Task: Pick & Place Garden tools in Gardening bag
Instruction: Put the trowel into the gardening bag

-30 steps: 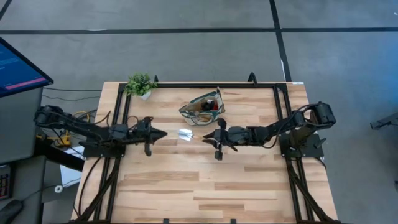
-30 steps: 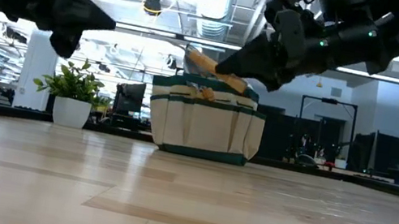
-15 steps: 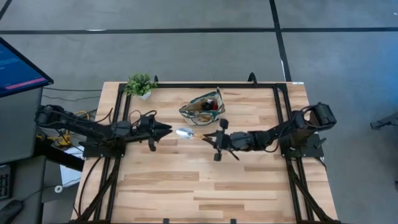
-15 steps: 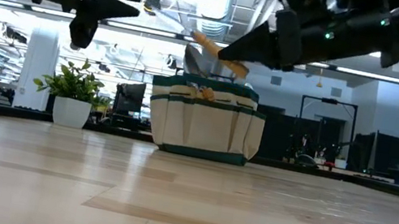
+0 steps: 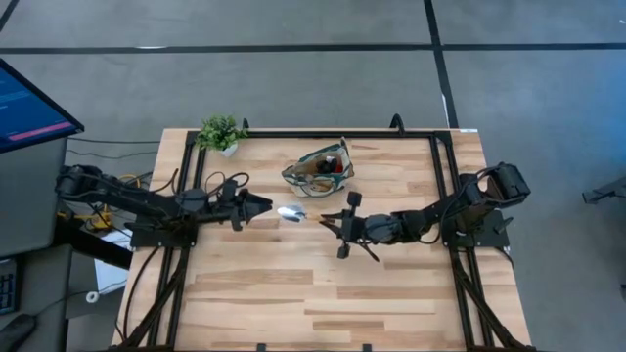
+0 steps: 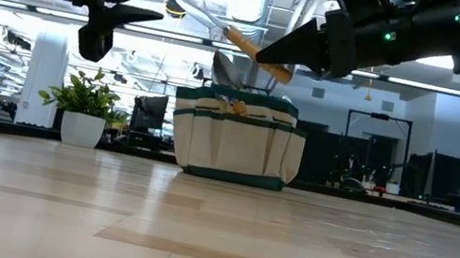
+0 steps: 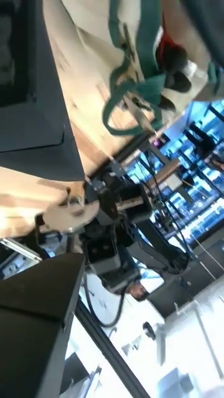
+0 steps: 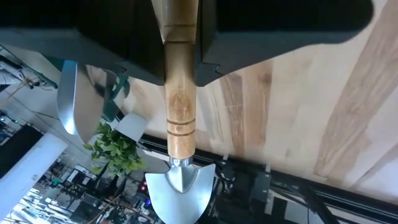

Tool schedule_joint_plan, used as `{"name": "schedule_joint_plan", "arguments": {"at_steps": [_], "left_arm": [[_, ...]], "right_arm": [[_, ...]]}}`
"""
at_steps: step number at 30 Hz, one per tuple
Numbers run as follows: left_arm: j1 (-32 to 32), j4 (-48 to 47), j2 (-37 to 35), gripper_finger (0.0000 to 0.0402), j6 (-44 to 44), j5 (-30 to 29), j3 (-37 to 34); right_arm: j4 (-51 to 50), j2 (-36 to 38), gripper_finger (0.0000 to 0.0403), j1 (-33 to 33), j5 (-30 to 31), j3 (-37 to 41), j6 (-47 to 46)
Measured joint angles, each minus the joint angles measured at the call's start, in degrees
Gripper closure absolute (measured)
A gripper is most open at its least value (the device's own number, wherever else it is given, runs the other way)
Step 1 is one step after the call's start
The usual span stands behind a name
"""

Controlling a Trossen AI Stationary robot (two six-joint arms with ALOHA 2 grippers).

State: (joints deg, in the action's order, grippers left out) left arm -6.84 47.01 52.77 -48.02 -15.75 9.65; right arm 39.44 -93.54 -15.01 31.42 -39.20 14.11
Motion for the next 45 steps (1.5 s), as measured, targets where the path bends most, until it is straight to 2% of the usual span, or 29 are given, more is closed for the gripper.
{"name": "schedule_joint_plan", "arguments": {"at_steps": [6,12,19,23,40,45], "left_arm": [[-1.3,5.9,6.1,0.0219,-0.2,0.0,0.3],[-1.7,7.2,12.7,0.0230,1.1,0.1,4.3],[-1.7,7.3,16.0,0.0238,2.6,4.9,8.1],[-1.7,7.3,16.8,0.0248,2.6,5.7,8.4],[-1.7,6.6,16.8,0.0376,5.5,6.0,8.3],[-1.7,6.1,16.8,0.0393,7.8,5.4,8.2]], "right_arm": [[-0.2,-0.5,0.0353,0.1,-0.2,-0.1,0.0],[-0.4,-0.5,0.0353,0.1,-0.4,-0.1,0.0],[-0.8,-0.5,0.0353,0.1,-0.5,-0.1,0.0],[-0.8,-0.5,0.0353,0.1,-0.4,-0.1,0.0],[-0.7,-0.5,0.0353,0.1,0.0,0.0,0.0],[-0.8,-0.5,0.0353,0.1,0.3,0.0,0.0]]}}
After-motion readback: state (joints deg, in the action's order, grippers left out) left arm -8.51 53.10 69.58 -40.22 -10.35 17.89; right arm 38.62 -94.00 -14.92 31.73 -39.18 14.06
